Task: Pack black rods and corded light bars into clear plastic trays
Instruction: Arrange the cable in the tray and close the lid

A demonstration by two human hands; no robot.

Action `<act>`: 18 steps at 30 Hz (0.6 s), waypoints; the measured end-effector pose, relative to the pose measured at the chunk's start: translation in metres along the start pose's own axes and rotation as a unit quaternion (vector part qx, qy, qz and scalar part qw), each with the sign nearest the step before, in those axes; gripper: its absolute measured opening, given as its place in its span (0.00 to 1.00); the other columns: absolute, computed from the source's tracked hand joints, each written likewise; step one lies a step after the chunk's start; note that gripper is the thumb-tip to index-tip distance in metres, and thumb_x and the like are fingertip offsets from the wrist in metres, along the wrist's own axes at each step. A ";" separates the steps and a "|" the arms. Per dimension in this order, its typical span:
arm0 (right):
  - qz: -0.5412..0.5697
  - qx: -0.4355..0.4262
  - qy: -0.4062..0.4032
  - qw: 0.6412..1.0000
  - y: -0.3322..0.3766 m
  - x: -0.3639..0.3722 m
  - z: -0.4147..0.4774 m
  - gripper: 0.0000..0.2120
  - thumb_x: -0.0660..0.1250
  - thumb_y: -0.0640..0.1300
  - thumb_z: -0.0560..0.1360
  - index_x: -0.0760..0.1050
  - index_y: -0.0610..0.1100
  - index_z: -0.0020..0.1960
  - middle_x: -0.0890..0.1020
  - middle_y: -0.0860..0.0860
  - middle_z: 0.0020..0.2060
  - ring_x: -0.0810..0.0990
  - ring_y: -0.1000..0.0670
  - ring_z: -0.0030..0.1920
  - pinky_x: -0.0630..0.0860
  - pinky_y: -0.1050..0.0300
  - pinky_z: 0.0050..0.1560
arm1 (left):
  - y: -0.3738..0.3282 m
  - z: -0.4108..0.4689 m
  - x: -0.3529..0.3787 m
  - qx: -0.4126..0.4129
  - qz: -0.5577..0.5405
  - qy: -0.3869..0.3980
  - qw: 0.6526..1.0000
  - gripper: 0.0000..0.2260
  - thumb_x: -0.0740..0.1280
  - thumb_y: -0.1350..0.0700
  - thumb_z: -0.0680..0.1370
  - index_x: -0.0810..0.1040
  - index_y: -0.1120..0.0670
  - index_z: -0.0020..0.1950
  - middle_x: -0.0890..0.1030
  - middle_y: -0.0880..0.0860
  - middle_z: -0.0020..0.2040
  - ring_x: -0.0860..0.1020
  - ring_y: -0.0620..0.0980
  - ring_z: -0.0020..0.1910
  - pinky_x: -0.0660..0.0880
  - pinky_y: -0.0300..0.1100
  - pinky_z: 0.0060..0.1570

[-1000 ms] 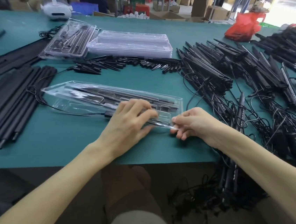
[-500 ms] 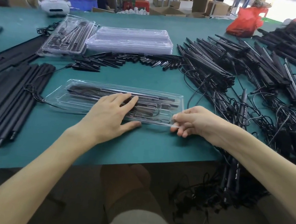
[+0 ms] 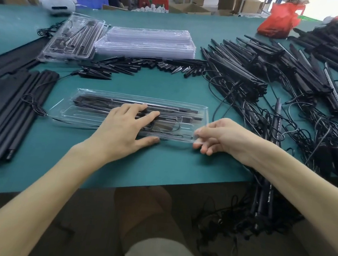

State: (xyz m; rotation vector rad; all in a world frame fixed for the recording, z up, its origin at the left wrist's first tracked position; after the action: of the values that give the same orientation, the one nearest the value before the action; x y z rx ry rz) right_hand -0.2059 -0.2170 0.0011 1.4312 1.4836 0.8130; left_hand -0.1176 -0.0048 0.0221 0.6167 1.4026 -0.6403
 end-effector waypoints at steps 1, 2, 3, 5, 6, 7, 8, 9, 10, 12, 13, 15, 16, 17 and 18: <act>-0.002 0.002 -0.005 1.000 0.000 0.000 0.000 0.08 0.67 0.38 0.80 0.77 0.32 0.54 0.86 0.39 0.40 0.81 0.52 0.30 0.78 0.63 0.30 | -0.001 0.000 0.001 0.000 0.001 0.001 1.000 0.40 0.44 0.27 0.73 0.59 0.43 0.81 0.64 0.54 0.78 0.61 0.54 0.76 0.60 0.52 0.75; -0.004 0.002 -0.008 1.000 0.000 0.000 0.000 0.08 0.67 0.38 0.80 0.77 0.32 0.53 0.86 0.39 0.39 0.81 0.52 0.30 0.78 0.63 0.30 | -0.002 -0.002 0.001 0.000 0.004 -0.001 1.000 0.39 0.45 0.27 0.73 0.58 0.44 0.81 0.63 0.53 0.78 0.60 0.54 0.77 0.58 0.52 0.75; -0.006 0.002 -0.011 1.000 0.000 0.001 0.000 0.08 0.67 0.37 0.80 0.77 0.32 0.53 0.86 0.39 0.39 0.81 0.52 0.29 0.77 0.63 0.29 | -0.003 -0.003 0.000 -0.001 0.005 -0.010 1.000 0.38 0.47 0.28 0.75 0.58 0.44 0.81 0.61 0.54 0.79 0.59 0.54 0.78 0.57 0.51 0.76; -0.008 -0.005 -0.016 1.000 -0.001 0.001 0.000 0.08 0.67 0.38 0.80 0.78 0.31 0.52 0.85 0.39 0.39 0.81 0.51 0.29 0.77 0.63 0.29 | -0.006 -0.009 -0.007 0.006 0.000 -0.055 0.998 0.34 0.58 0.33 0.78 0.61 0.49 0.80 0.63 0.55 0.78 0.60 0.56 0.78 0.56 0.52 0.76; -0.005 -0.009 -0.016 1.000 -0.001 0.001 0.001 0.09 0.67 0.39 0.80 0.78 0.31 0.52 0.85 0.39 0.39 0.81 0.51 0.30 0.78 0.63 0.30 | -0.008 -0.014 -0.012 0.017 -0.006 -0.093 0.996 0.32 0.64 0.38 0.78 0.66 0.53 0.78 0.67 0.55 0.76 0.64 0.57 0.76 0.59 0.53 0.75; 0.001 -0.013 -0.015 1.000 -0.001 0.000 0.001 0.09 0.67 0.39 0.80 0.78 0.31 0.52 0.85 0.40 0.39 0.82 0.50 0.30 0.78 0.63 0.30 | -0.009 -0.021 -0.019 0.030 -0.011 -0.141 0.990 0.28 0.69 0.44 0.78 0.72 0.56 0.73 0.72 0.56 0.71 0.68 0.58 0.72 0.62 0.53 0.72; 0.006 -0.013 -0.010 1.000 -0.002 -0.001 0.002 0.10 0.67 0.40 0.80 0.78 0.31 0.52 0.86 0.40 0.40 0.82 0.50 0.31 0.78 0.62 0.31 | -0.008 -0.031 -0.026 0.040 -0.014 -0.192 0.981 0.23 0.72 0.48 0.77 0.76 0.58 0.68 0.75 0.56 0.66 0.72 0.58 0.67 0.66 0.52 0.69; 0.010 -0.012 -0.001 1.000 -0.002 -0.002 0.002 0.10 0.67 0.41 0.80 0.78 0.32 0.52 0.86 0.40 0.41 0.83 0.50 0.32 0.79 0.62 0.32 | -0.005 -0.041 -0.031 0.045 -0.011 -0.235 0.971 0.19 0.74 0.52 0.76 0.78 0.58 0.64 0.76 0.56 0.61 0.74 0.58 0.62 0.68 0.51 0.64; 0.014 -0.010 0.007 1.000 -0.002 -0.003 0.002 0.11 0.68 0.41 0.80 0.78 0.32 0.52 0.86 0.40 0.42 0.83 0.50 0.33 0.79 0.62 0.33 | 0.000 -0.052 -0.034 0.047 -0.002 -0.269 0.962 0.15 0.73 0.54 0.77 0.79 0.59 0.61 0.77 0.56 0.58 0.75 0.58 0.59 0.68 0.50 0.61; 0.030 -0.009 0.018 0.999 -0.002 -0.005 0.003 0.14 0.68 0.44 0.80 0.78 0.31 0.53 0.86 0.38 0.45 0.83 0.49 0.35 0.80 0.62 0.33 | 0.012 -0.069 -0.037 0.047 0.001 -0.301 0.952 0.10 0.71 0.55 0.79 0.79 0.59 0.58 0.77 0.56 0.54 0.75 0.57 0.54 0.70 0.49 0.57; 0.040 -0.008 0.021 0.999 -0.002 -0.005 0.004 0.16 0.69 0.46 0.79 0.77 0.31 0.54 0.86 0.37 0.46 0.84 0.48 0.35 0.80 0.61 0.33 | 0.020 -0.075 -0.037 0.045 -0.015 -0.300 0.953 0.09 0.69 0.56 0.80 0.79 0.59 0.57 0.78 0.55 0.53 0.75 0.56 0.52 0.72 0.49 0.55; 0.053 -0.002 0.020 0.998 -0.003 -0.005 0.005 0.19 0.70 0.49 0.78 0.77 0.32 0.56 0.85 0.35 0.47 0.84 0.47 0.35 0.80 0.60 0.33 | 0.034 -0.080 -0.036 0.026 -0.041 -0.285 0.957 0.10 0.66 0.56 0.81 0.79 0.61 0.58 0.79 0.54 0.53 0.77 0.56 0.53 0.75 0.51 0.57; 0.055 0.002 0.020 0.998 -0.003 -0.005 0.005 0.21 0.69 0.52 0.77 0.76 0.33 0.57 0.85 0.35 0.48 0.84 0.46 0.35 0.81 0.59 0.33 | 0.039 -0.080 -0.034 0.008 -0.042 -0.274 0.961 0.11 0.65 0.56 0.82 0.79 0.61 0.60 0.80 0.55 0.56 0.78 0.56 0.56 0.75 0.52 0.59; 0.056 0.008 0.021 0.998 -0.004 -0.005 0.005 0.24 0.68 0.56 0.77 0.76 0.34 0.58 0.85 0.35 0.47 0.84 0.46 0.35 0.81 0.59 0.33 | 0.044 -0.078 -0.031 -0.010 -0.044 -0.261 0.964 0.13 0.64 0.56 0.83 0.79 0.61 0.64 0.80 0.55 0.59 0.77 0.56 0.60 0.74 0.52 0.63; 0.058 0.014 0.026 0.998 -0.005 -0.005 0.005 0.29 0.67 0.61 0.76 0.76 0.34 0.59 0.85 0.36 0.47 0.84 0.46 0.36 0.81 0.59 0.33 | 0.047 -0.075 -0.028 -0.025 -0.050 -0.244 0.968 0.15 0.63 0.55 0.84 0.77 0.61 0.67 0.79 0.56 0.63 0.76 0.56 0.64 0.72 0.53 0.66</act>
State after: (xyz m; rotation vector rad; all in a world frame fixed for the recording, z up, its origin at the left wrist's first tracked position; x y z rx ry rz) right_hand -0.2032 -0.2234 -0.0044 1.5386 1.4662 0.9108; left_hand -0.1360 0.0831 0.0452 0.3169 0.9873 -0.7736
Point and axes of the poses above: each hand's wrist, its own z-axis towards the middle knuckle, its own x-axis out of the palm, y = z × x, the point moved 7 cm from there along z, towards the middle knuckle
